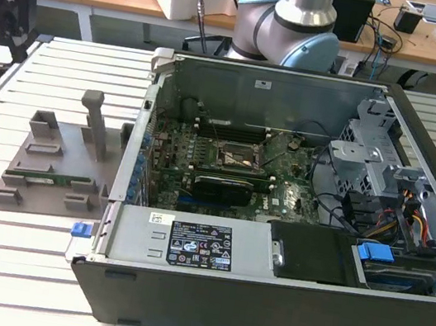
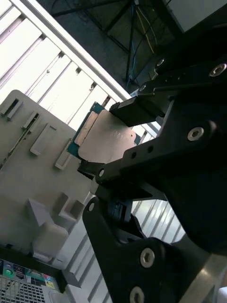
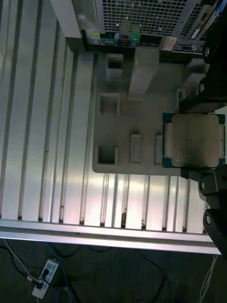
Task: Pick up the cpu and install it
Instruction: 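Pick up the cpu and move it towards the insertion slot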
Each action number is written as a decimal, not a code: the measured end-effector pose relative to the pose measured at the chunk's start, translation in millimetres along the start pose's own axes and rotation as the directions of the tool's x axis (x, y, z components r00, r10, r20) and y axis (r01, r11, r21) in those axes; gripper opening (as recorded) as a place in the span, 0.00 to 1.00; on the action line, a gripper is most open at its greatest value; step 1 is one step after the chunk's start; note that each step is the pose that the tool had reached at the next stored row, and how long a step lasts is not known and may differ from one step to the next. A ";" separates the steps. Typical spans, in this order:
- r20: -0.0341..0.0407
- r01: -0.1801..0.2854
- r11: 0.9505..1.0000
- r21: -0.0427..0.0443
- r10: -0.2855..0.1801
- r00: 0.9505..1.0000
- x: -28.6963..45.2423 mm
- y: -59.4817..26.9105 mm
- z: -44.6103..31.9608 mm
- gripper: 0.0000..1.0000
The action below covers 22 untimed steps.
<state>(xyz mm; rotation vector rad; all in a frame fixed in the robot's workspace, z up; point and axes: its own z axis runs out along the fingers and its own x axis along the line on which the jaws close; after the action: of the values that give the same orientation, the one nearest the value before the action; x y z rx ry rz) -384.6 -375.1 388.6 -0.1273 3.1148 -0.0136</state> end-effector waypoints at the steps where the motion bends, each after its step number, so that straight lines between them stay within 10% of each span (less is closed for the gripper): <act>1: 0.000 0.000 1.000 0.000 0.000 1.000 -0.2 0.0 -6.7 0.55; 9: 0.000 0.000 1.000 0.000 0.000 1.000 -9.7 -0.9 -11.9 0.55; 22: -0.001 0.000 1.000 0.000 0.000 1.000 -100.7 -8.3 -9.6 0.55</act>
<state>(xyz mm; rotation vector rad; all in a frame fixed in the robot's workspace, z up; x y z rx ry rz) -283.8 -375.1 400.7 -0.1273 3.1157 -0.0135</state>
